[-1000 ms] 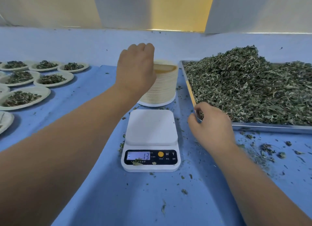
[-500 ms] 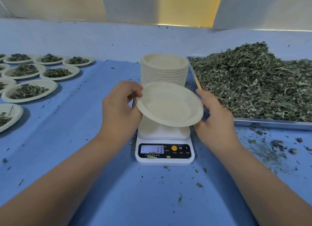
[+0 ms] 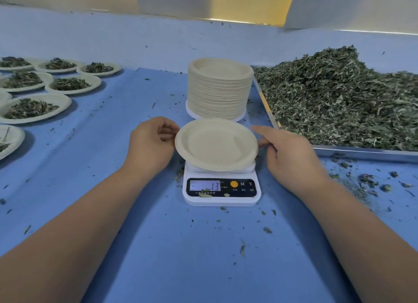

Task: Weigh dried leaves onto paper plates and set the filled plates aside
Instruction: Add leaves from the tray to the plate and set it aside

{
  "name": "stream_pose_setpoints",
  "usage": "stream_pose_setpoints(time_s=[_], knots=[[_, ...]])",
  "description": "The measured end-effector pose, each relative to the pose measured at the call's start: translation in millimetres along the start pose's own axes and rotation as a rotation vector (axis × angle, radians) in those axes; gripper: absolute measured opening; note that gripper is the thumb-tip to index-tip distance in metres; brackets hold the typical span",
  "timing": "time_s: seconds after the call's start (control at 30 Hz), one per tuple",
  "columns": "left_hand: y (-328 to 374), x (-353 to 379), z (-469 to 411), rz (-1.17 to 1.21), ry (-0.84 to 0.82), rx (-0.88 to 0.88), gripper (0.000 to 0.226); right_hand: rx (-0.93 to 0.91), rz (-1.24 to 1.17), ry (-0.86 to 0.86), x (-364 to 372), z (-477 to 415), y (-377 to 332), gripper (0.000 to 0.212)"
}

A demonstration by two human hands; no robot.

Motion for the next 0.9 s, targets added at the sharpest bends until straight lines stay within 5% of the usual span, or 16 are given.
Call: stream_pose_setpoints(time_s=[0.27, 0.57, 0.7, 0.9], knots=[[-18, 8, -1, 0.288, 0.083, -0.178, 0.034, 0.080, 0.036, 0.169, -21, -7, 27, 0.044], [-20, 13, 0, 0.271, 0.056, -0.203, 0.029, 0.145, 0.054, 0.147, -16, -6, 32, 0.043], [-22, 22, 1, 0.583, 0.110, -0.322, 0.026, 0.174, 0.065, 0.132, -14, -6, 35, 0.045], [-21, 33, 1, 0.628, -0.010, -0.311, 0.046, 0.165, 0.117, 0.210, -16, -10, 35, 0.038]])
Point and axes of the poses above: each hand's wrist, its own z-axis away from the middle knuckle, its own x-axis out of the palm, y = z × x, the point moved 9 cm from there along -z, towards the middle knuckle, and after that the axes turned 13 degrees about x, right-handed, at the moved point
